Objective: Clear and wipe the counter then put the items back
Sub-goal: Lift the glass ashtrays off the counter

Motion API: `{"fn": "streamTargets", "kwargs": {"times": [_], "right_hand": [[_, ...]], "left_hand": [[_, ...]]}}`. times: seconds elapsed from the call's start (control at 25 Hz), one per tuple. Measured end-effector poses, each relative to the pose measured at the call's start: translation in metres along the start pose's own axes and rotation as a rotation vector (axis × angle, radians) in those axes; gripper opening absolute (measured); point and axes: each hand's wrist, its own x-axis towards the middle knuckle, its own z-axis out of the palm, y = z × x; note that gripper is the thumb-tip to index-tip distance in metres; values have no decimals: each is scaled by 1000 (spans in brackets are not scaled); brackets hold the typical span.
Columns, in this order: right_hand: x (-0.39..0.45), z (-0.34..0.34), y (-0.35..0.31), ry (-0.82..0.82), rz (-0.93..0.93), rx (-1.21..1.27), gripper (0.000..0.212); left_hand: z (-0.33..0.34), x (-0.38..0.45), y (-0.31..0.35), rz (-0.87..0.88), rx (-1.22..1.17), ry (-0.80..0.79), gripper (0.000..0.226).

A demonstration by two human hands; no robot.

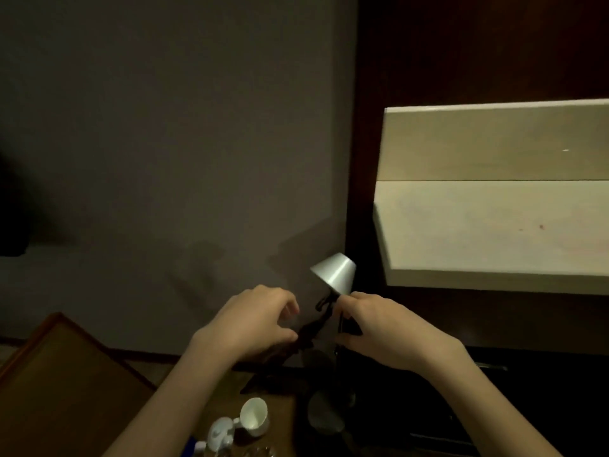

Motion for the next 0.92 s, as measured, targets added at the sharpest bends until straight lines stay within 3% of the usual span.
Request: {"fn": "streamTargets", "kwargs": {"times": [0.52,0.76,0.92], "right_hand": [[-200,-131,271,8,266,-25,38],[-247,-166,358,39,404,-21,30],[-254,-178,412,53,497,-23,32]], "left_hand": [[25,150,323,246,-116,-72,33],[19,217,421,318,-70,-25,32],[18,273,474,395,-69,-77,36]]}}
